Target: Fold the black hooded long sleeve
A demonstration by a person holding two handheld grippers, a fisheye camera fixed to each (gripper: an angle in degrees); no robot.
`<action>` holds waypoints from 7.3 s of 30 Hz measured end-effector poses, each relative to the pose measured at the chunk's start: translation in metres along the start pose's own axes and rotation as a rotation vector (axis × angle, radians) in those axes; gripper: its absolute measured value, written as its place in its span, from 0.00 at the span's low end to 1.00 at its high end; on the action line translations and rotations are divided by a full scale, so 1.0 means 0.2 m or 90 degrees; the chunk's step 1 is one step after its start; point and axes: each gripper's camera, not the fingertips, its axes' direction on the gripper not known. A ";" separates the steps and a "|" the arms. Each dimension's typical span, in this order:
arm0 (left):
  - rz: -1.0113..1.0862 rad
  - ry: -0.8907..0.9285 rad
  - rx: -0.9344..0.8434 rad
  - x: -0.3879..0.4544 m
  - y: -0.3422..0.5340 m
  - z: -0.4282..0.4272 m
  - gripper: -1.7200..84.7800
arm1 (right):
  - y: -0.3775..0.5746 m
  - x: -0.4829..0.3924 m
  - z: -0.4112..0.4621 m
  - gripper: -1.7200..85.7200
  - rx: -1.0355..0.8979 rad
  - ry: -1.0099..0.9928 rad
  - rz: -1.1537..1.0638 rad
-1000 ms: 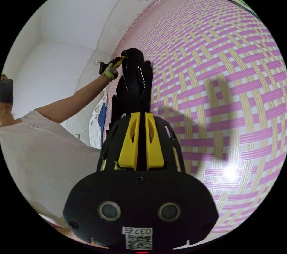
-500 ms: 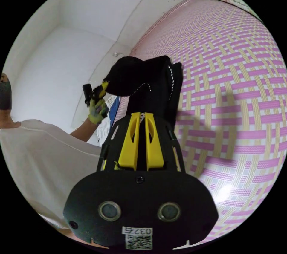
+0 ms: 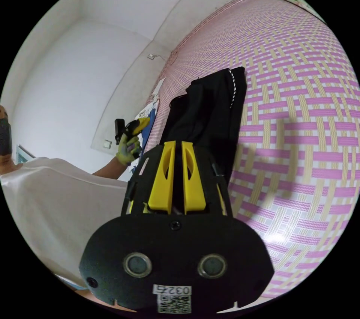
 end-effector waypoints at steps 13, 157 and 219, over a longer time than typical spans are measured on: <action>-0.084 -0.233 -0.222 -0.41 -1.07 0.49 0.15 | 0.08 -0.01 -0.07 0.06 0.027 0.028 0.039; 0.153 -0.064 -0.276 0.33 1.27 -0.25 0.02 | 0.10 -0.39 0.20 0.06 -0.271 0.146 -0.200; 0.005 0.004 -0.090 -0.49 0.47 0.05 0.01 | -0.76 0.45 0.23 0.01 -0.057 -0.024 -0.034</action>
